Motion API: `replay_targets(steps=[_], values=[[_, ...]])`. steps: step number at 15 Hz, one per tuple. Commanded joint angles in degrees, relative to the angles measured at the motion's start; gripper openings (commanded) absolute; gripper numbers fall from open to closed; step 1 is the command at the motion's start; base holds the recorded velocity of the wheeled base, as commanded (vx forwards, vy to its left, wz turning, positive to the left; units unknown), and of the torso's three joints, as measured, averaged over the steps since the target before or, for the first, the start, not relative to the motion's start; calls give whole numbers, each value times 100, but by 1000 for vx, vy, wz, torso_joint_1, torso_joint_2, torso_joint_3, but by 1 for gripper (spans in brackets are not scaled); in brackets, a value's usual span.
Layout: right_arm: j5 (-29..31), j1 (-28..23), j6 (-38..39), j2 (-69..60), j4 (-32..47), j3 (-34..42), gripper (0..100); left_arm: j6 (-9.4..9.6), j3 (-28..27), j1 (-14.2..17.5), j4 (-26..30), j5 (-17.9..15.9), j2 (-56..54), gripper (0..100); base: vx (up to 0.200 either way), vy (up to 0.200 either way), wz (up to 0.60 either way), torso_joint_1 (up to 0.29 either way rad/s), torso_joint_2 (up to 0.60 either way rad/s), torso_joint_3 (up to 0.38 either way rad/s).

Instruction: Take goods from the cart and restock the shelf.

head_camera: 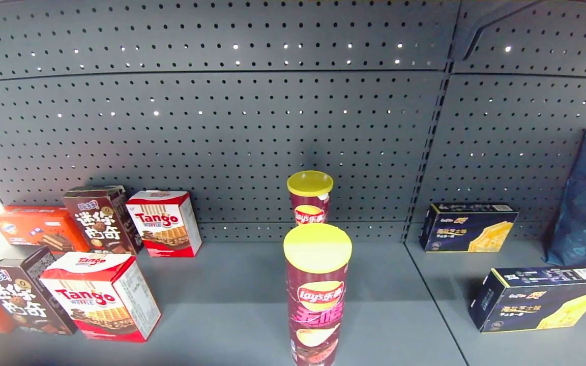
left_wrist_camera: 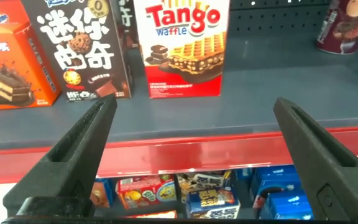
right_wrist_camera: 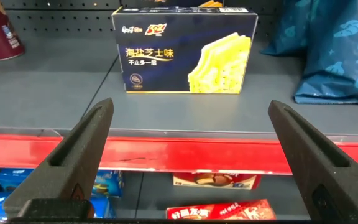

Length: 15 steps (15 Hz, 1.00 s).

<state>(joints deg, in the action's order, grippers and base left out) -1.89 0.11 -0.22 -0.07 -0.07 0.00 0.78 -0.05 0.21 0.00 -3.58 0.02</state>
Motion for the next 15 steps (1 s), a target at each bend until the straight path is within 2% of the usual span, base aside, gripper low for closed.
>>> replay_targets(steps=[1, 11, 12, 15], values=[[-4, -2, -4, 7, -1, 0, 100, 1, -4, -3, 0, -2, -2, 100, 0, 0, 0, 0, 0, 0], [-4, -2, -4, 7, -1, 0, 100, 1, 5, -3, 0, -11, -2, 100, 0, 0, 0, 0, 0, 0], [-4, -2, -4, 7, -1, 0, 100, 1, 5, -3, 0, -2, -2, 100, -200, 0, 0, 2, 7, 2], [-4, -2, -4, 7, -1, 0, 100, 10, 5, -3, 0, -11, -2, 100, 0, 0, 0, 0, 0, 0]])
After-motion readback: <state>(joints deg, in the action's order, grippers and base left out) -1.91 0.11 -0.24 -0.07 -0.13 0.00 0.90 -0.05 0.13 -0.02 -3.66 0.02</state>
